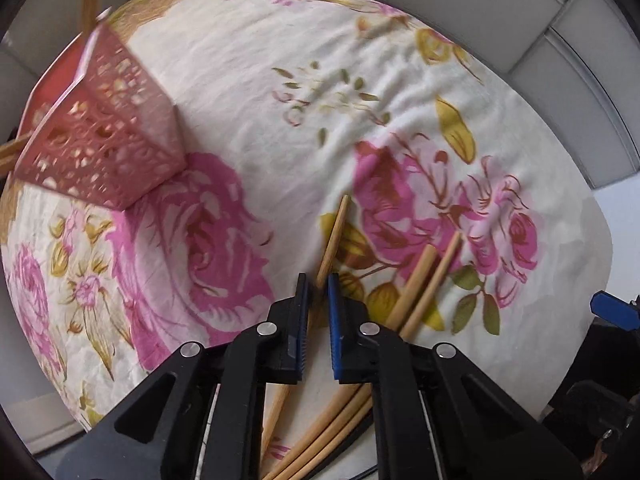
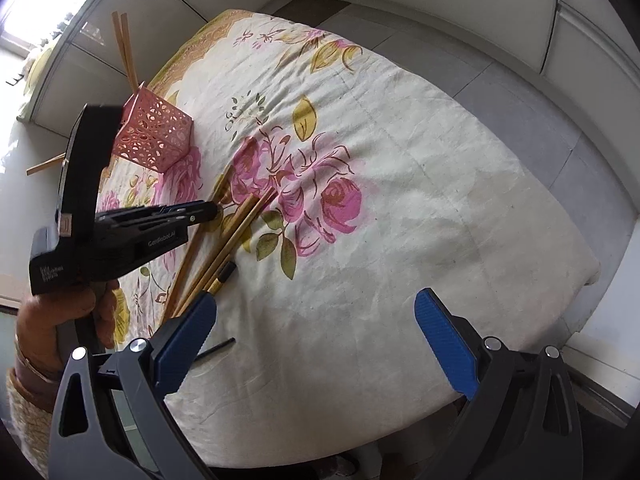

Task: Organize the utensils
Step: 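Return both tools to the pile and grasp another chopstick each, then lift the chopstick with the left tool while the right tool regrasps a chopstick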

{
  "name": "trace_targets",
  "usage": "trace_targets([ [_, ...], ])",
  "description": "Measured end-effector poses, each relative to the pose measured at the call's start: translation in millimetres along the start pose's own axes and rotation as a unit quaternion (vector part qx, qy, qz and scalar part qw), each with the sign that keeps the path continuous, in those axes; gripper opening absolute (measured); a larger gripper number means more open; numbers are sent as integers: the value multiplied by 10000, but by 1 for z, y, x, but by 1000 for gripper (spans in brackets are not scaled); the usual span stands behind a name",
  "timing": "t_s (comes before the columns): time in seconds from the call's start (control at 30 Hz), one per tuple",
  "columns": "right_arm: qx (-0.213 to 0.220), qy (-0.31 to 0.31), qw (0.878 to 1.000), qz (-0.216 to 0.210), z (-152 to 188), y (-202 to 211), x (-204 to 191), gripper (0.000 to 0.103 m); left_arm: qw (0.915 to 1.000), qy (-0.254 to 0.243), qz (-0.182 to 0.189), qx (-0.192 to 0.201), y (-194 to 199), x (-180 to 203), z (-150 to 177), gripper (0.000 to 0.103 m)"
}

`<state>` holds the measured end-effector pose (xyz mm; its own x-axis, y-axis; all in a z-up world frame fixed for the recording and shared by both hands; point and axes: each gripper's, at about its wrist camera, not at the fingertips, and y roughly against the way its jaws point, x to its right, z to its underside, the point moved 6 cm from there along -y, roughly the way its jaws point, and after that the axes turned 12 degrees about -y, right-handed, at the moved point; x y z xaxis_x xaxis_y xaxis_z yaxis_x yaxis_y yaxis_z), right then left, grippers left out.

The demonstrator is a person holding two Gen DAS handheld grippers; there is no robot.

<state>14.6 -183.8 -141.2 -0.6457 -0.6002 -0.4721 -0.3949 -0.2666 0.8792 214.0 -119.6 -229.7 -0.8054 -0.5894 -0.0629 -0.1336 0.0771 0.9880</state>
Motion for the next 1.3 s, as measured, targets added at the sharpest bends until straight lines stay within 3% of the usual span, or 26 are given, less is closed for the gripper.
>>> trace_targets([
  [0.17,-411,-255,9986,-223,-14,-20,-29,93,9911,894,2,987,43,-30,34,8],
  [0.27,-573,-402,9974,-159,-20,-37,-45,74,9822,1141,25,1491,81,-41,49,8],
  [0.37,-934,-610,9938,43,-23,-60,-51,44,9737,1246,-145,1904,116,-50,61,7],
  [0.47,-990,-807,9915,256,-25,-72,-52,37,9663,1300,-189,2216,142,-56,69,6],
  [0.6,-846,-761,9923,488,-30,-75,-65,32,9597,1349,-187,2457,162,-64,76,6],
  [0.77,-671,-409,9898,1186,-32,-84,-75,20,9551,1364,-183,2623,177,-65,81,5],
  [0.97,-520,141,9804,1895,-29,-96,-100,29,9481,1415,-198,2840,194,-66,85,5],
  [1.07,-312,471,9755,2124,-22,-100,-110,25,9449,1457,-191,2927,200,-68,87,5],
  [1.17,-236,669,9789,1914,-18,-96,-106,19,9439,1453,-235,2956,204,-68,89,5],
  [1.2,-272,593,9812,1817,-18,-92,-100,15,9431,1459,-243,2977,206,-67,89,5],
  [1.23,-322,487,9843,1664,-18,-84,-89,3,9420,1474,-251,3006,207,-68,90,5],
  [1.3,-304,300,9907,1295,-24,-73,-78,0,9377,1519,-207,3120,212,-68,90,5],
])
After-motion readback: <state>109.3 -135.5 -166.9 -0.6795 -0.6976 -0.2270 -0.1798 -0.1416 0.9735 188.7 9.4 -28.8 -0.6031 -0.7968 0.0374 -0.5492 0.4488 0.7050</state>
